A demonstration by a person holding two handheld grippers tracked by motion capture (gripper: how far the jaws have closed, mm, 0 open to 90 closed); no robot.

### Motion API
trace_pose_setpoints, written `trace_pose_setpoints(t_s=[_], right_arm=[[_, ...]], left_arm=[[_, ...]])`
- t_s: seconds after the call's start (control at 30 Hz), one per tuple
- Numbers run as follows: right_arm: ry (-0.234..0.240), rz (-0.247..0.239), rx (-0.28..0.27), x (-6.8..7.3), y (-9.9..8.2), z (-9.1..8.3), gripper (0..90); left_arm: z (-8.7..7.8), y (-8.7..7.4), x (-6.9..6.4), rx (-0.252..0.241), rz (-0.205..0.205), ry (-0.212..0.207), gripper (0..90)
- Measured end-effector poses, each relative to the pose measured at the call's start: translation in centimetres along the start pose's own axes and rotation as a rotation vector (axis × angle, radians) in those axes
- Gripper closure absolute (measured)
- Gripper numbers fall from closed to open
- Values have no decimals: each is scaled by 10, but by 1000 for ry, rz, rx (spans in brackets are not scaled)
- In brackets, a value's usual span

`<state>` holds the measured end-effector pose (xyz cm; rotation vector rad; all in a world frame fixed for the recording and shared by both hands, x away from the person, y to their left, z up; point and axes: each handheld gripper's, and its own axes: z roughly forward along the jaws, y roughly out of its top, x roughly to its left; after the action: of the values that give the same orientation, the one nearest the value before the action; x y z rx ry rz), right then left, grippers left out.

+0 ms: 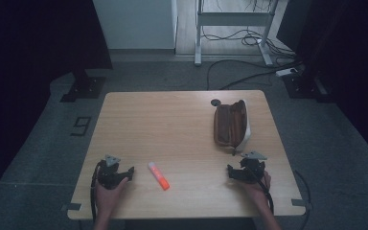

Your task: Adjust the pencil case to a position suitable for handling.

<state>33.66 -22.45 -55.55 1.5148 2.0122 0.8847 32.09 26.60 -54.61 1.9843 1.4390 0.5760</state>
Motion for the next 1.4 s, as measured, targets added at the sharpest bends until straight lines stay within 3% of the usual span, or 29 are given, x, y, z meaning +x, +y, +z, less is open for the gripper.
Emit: trace_pose_setpoints(t_s=[1.1,1.27,1.4], right_arm=[[-1,4,-17,-4,-1,-2,146],[-9,27,-23,-7,-4,-9,176],[-33,68,-77,-14,-4,-25,189]], left_arm=[[1,1,0,-1,0,2,217],[1,1,0,2,-1,1,216],[1,1,0,0,3,1,217]])
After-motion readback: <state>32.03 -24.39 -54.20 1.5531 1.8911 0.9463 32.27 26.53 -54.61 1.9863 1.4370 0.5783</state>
